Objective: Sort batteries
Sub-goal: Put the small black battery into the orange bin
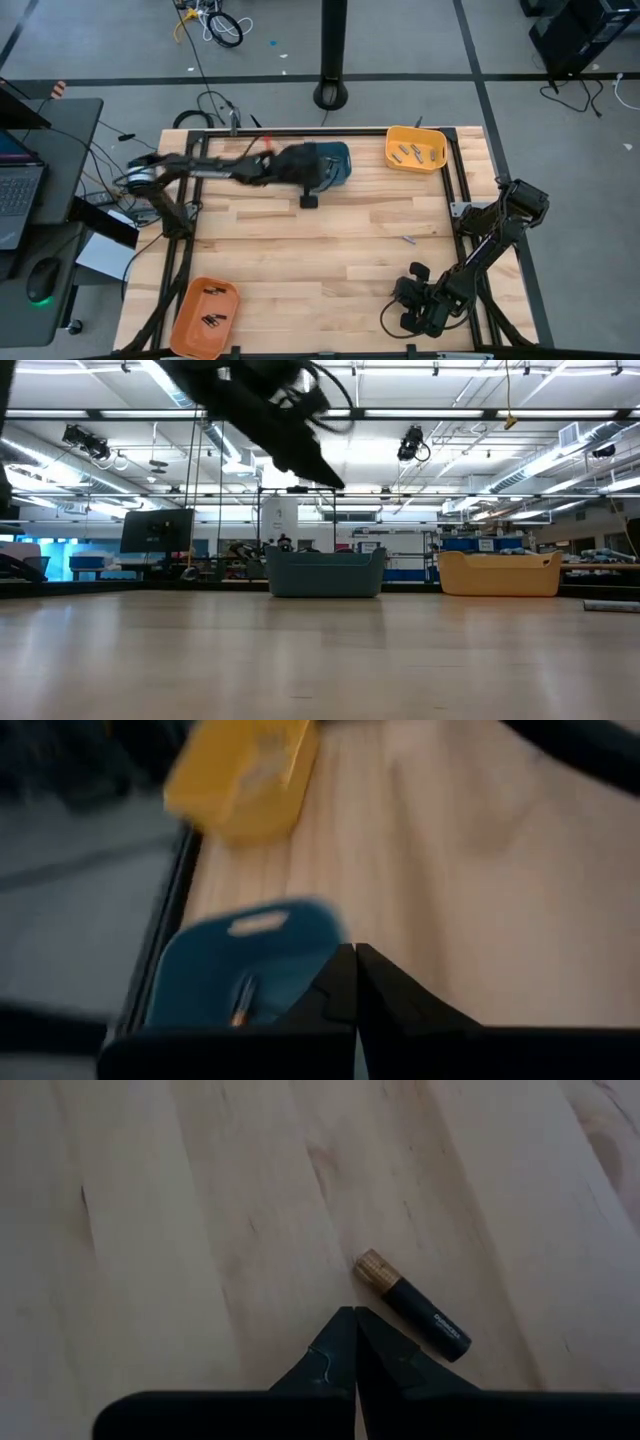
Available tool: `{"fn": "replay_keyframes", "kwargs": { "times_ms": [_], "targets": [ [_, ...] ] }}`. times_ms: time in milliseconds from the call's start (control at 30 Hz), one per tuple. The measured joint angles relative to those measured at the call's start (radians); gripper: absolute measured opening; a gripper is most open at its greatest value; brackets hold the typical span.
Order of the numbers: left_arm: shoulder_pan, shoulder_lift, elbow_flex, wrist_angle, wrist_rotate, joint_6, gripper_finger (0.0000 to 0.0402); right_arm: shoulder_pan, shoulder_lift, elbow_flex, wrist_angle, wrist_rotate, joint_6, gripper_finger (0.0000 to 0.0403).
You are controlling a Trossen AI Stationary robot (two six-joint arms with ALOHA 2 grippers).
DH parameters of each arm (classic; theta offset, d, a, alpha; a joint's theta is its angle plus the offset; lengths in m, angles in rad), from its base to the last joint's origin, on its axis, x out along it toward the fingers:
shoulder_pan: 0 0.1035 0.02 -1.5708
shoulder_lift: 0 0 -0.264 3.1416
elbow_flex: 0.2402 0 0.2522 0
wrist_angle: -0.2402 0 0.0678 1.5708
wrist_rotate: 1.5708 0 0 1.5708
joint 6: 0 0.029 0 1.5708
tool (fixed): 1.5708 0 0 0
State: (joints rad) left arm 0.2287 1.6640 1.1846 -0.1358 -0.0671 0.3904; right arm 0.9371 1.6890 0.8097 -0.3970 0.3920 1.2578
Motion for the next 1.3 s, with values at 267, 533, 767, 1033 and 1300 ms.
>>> {"fn": "replay_keyframes", "kwargs": {
  "times_ms": [267,533,767,1033,1300],
  "targets": [
    [-0.219,-0.256,-0.468,0.578,-0.063,-0.113,0.0004,-0.017,-0.003,0.016,-0.017,-0.099,-0.059,0.0029],
    [-0.384,-0.319,-0.595,0.675,-0.291,-0.138,0.0004,-0.04,-0.003,0.168,-0.275,-0.187,-0.246,0.0074],
    [-0.439,-0.318,-0.595,0.68,-0.332,-0.141,0.0004,-0.138,-0.004,0.203,-0.391,-0.227,-0.491,0.0094],
    [-0.448,-0.318,-0.595,0.672,-0.354,-0.143,0.0004,-0.245,-0.004,0.202,-0.388,-0.332,-0.682,0.0103],
    [-0.448,-0.318,-0.594,0.653,-0.354,-0.144,0.0004,-0.243,-0.004,0.202,-0.383,-0.348,-0.693,0.0129]
  ]
}}
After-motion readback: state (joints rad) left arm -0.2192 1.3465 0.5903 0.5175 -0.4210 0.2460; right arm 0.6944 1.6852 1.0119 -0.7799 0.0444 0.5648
